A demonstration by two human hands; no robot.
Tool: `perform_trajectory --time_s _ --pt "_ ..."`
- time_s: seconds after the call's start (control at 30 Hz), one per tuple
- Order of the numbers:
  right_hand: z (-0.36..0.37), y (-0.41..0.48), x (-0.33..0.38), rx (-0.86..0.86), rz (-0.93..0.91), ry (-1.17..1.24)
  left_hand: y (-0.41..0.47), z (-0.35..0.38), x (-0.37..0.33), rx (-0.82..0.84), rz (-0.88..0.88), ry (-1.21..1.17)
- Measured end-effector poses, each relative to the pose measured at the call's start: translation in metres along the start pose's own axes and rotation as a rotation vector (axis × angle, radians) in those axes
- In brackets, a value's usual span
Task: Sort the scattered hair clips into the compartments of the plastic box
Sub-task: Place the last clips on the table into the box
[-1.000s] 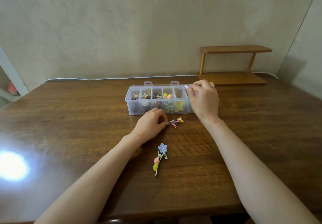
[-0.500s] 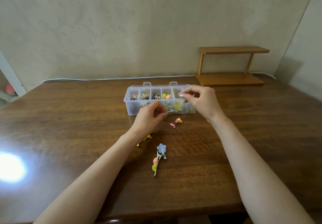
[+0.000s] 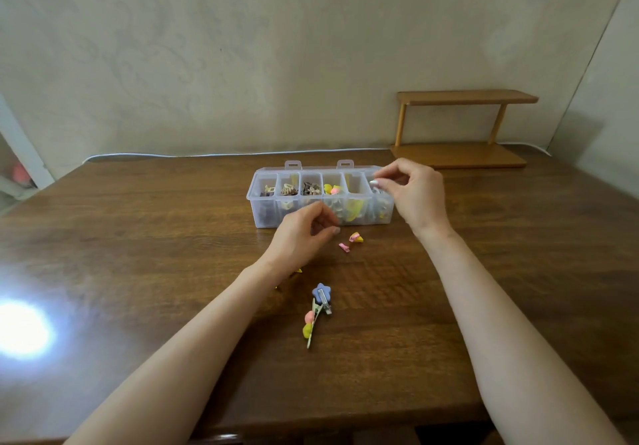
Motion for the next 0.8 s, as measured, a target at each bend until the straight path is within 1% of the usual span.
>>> perform_trajectory --time_s 0.07,0.1,0.2,0.3,0.5,0.67,0.73,0.8 --pt "-0.01 0.001 -0.009 -0.106 0.017 -0.079 -0.001 0.009 0.0 0.077 0.052 0.093" --pt "-0.012 0.002 -0.012 -0.131 0.023 -0.12 -0.002 0.014 0.0 0.113 0.066 0.134" --pt "-0.011 0.001 -0.016 -0.144 0.036 -0.21 -0.003 0.022 0.004 0.182 0.063 0.216" --pt "-0.008 -0.001 -0.016 -0.139 0.017 -0.274 -0.003 0.023 0.005 0.193 0.054 0.251" --pt "-0.006 -0.002 -0.015 -0.128 0.005 -0.289 -0.002 0.024 0.006 0.201 0.041 0.258" --pt "-0.008 0.0 -0.014 -0.143 -0.013 -0.184 -0.001 0.024 0.007 0.204 0.012 0.258" --pt "-0.003 0.0 -0.007 -0.078 -0.054 -0.084 -0.001 0.023 0.007 0.19 0.007 0.241" --pt "0.012 -0.002 0.002 0.104 -0.066 0.005 -0.001 0.022 0.007 0.181 0.009 0.229"
Point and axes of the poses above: each hand's wrist, its own y-axis towards the middle knuckle, its own z-axis out of the palm, x = y × z, the point moved 8 cm from there along y, towards the middle knuckle, and after that the axes turned 4 degrees about -z, right-handed, at the moved point
